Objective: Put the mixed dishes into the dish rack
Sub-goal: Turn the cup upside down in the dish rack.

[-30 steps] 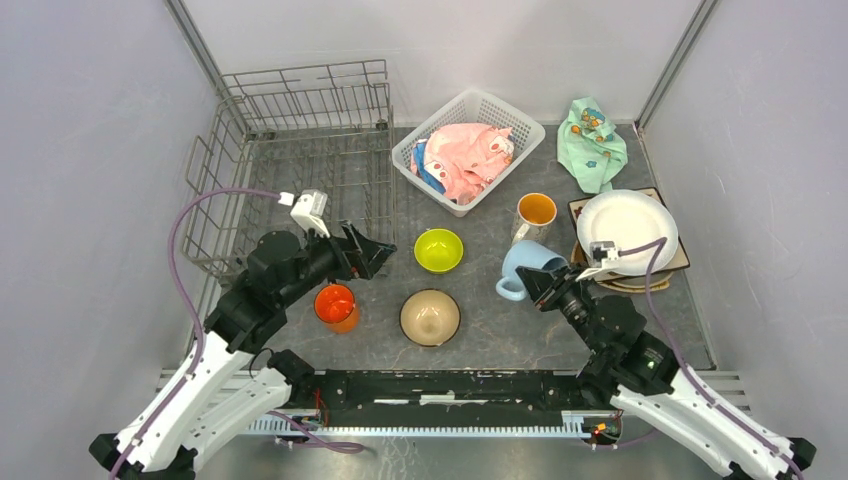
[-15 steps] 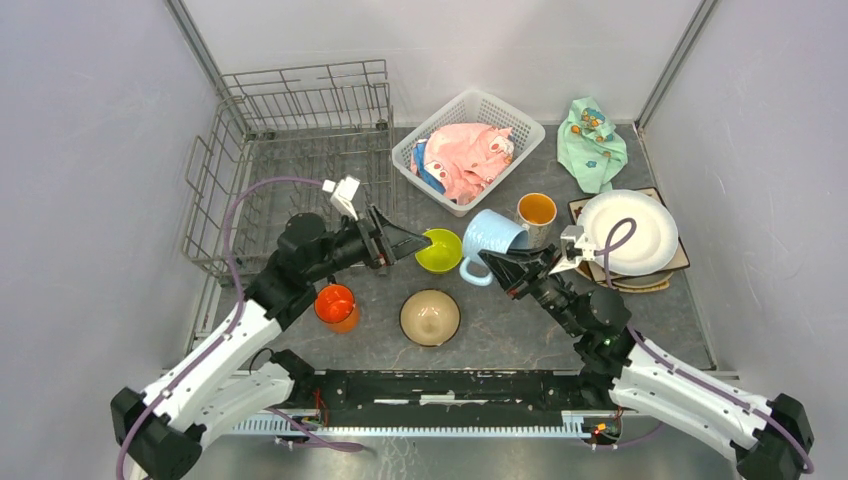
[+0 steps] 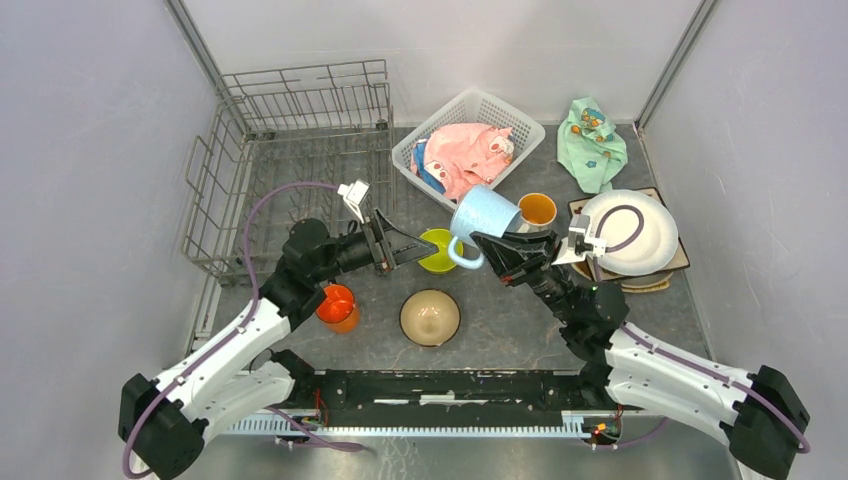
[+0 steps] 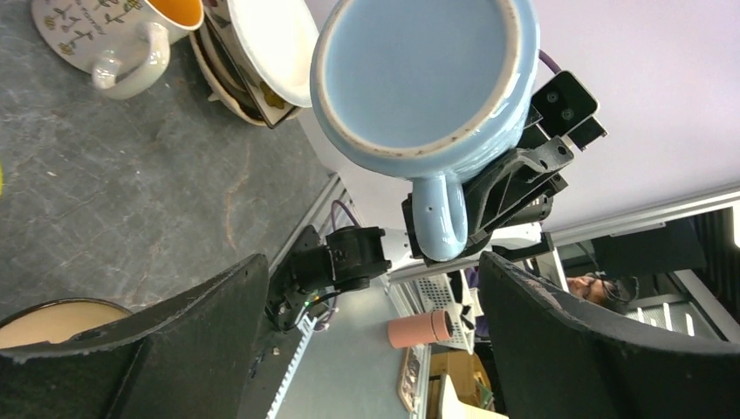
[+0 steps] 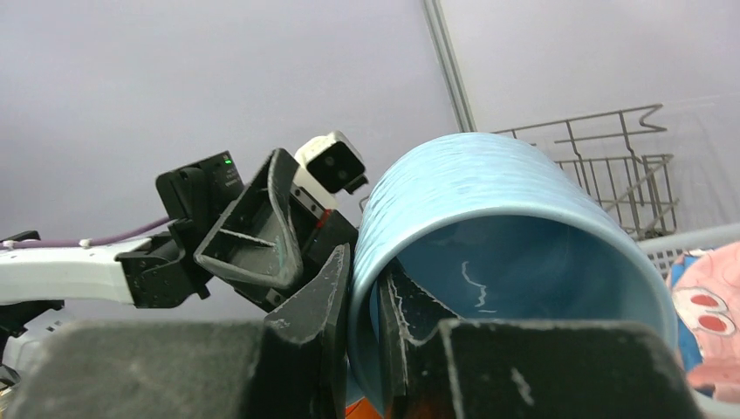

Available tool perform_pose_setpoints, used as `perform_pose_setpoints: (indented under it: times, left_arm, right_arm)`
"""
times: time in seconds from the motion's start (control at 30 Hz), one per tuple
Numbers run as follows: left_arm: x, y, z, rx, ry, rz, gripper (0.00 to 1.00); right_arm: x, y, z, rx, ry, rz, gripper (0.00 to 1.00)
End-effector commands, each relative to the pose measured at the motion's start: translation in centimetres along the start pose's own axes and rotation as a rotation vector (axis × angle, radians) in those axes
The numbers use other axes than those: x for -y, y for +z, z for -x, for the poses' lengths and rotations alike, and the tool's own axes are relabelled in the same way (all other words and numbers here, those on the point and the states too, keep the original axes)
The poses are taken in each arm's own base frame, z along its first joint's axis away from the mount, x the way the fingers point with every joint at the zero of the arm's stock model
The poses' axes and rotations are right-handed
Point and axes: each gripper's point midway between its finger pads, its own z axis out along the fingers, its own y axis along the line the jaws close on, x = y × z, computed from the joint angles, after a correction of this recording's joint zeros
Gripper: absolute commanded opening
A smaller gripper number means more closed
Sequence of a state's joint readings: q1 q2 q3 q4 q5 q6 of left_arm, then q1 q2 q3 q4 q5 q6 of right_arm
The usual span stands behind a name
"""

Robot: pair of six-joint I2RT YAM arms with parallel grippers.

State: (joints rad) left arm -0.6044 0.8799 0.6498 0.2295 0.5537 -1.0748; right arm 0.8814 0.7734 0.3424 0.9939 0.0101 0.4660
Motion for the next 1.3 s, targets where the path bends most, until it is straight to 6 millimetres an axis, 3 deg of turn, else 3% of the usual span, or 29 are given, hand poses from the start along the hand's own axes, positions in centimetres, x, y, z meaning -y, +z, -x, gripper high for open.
perform_pose_setpoints:
  times: [0.0, 0.3, 0.63, 0.7, 0.93, 1.1, 1.27]
  left_arm:
    - [2.9, 0.2, -0.1, -0.030, -0.029, -0.141, 0.95]
    - [4.6, 0.6, -1.1, -0.099, -0.030, -0.221, 0.94]
    - [4.1, 1.6, -1.9, -0.128, -0.041, -0.209, 0.80]
    - [3.9, 1.7, -1.8, -0.121, -0.043, -0.203, 0.74]
    - [3.7, 1.5, -1.4, -0.079, -0.026, -0.200, 0.37]
    - [3.4, 1.3, -1.3, -0.057, -0.015, -0.186, 0.05]
    - [2.6, 1.2, -1.1, -0.024, 0.019, -0.155, 0.02]
  right_arm:
    - [-4.9, 1.7, 8.6, 0.275, -0.022, 0.183, 0.00]
    - [-5.3, 2.9, 7.1, 0.233, 0.008, 0.210, 0.00]
    - [-5.7, 3.6, 5.0, 0.196, 0.047, 0.240, 0.00]
    - [-5.9, 3.5, 4.5, 0.182, 0.054, 0.251, 0.00]
    - [-6.0, 2.7, 3.2, 0.141, 0.089, 0.263, 0.01]
    - [-5.3, 1.5, 1.7, 0.093, 0.140, 0.233, 0.08]
    - [-4.0, 1.2, 0.7, 0.048, 0.128, 0.160, 0.28]
